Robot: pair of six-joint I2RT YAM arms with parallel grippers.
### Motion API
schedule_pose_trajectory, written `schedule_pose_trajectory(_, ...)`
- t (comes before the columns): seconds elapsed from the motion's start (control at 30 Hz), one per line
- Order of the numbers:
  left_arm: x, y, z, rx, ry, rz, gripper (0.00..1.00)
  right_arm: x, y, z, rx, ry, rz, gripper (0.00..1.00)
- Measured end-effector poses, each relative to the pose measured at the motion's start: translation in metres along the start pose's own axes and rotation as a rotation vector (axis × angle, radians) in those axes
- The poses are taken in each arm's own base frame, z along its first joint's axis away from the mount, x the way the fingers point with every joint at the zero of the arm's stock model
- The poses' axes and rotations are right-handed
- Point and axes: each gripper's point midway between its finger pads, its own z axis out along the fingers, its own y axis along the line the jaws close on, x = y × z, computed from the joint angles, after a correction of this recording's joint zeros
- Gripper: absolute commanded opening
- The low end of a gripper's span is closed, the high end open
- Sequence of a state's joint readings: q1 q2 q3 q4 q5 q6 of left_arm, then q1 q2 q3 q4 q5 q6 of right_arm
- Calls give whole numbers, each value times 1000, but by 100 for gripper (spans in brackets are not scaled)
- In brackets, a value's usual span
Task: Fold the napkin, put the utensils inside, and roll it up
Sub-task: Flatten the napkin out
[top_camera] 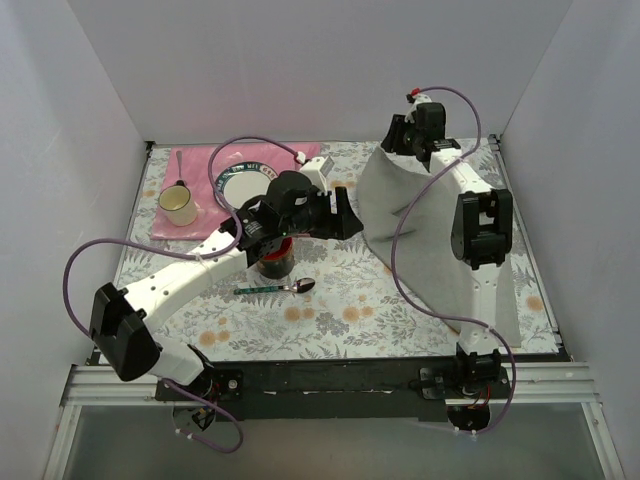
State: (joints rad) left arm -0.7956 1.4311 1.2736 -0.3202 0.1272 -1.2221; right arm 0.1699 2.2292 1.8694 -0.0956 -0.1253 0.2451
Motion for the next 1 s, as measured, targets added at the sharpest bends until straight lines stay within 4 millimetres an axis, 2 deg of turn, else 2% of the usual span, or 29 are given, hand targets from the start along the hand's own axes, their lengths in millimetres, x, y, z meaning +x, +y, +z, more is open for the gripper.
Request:
schedule_pose_trajectory(0.1,-6,-4,-8,8,-22,-14,67,-28,14,22,-70,-19,23,78)
schedule_pose_trajectory(0.13,-8,-6,-11,11,-30,-17,67,-35,17,23,-85,-23,25,79)
schedule_pose_trajectory(0.2,-10,-9,-17,19,-42,-23,67,-32,17,16,-79,11,40,80)
schedule_pose_trajectory(0.27,-10,-10,-25,26,-52,-29,67,-17,7,-1,-25,63,55,79)
schedule_pose_trajectory(0.37,-8,-11,-34,38,-60,-38,67,41,-17,-52,94,210,96,71)
schedule_pose_trajectory(0.4,-7,-12,-37,43,-62,-41,67,52,-27,-66,130,237,107,67)
schedule_pose_trajectory(0.47,-5,-13,-40,52,-61,-44,67,75,-53,-95,225,293,129,65)
schedule_pose_trajectory(0.57,-1,-13,-44,58,-57,-48,67,96,-93,-119,363,341,138,62)
schedule_pose_trajectory(0.67,-1,-14,-46,65,-60,-47,67,112,-117,-129,458,378,122,59)
schedule_pose_trajectory(0.87,-1,-14,-48,68,-62,-49,67,125,-124,-126,497,417,95,49)
schedule_pose_trajectory(1.0,-1,-15,-49,69,-64,-48,67,143,-132,-118,510,461,94,50)
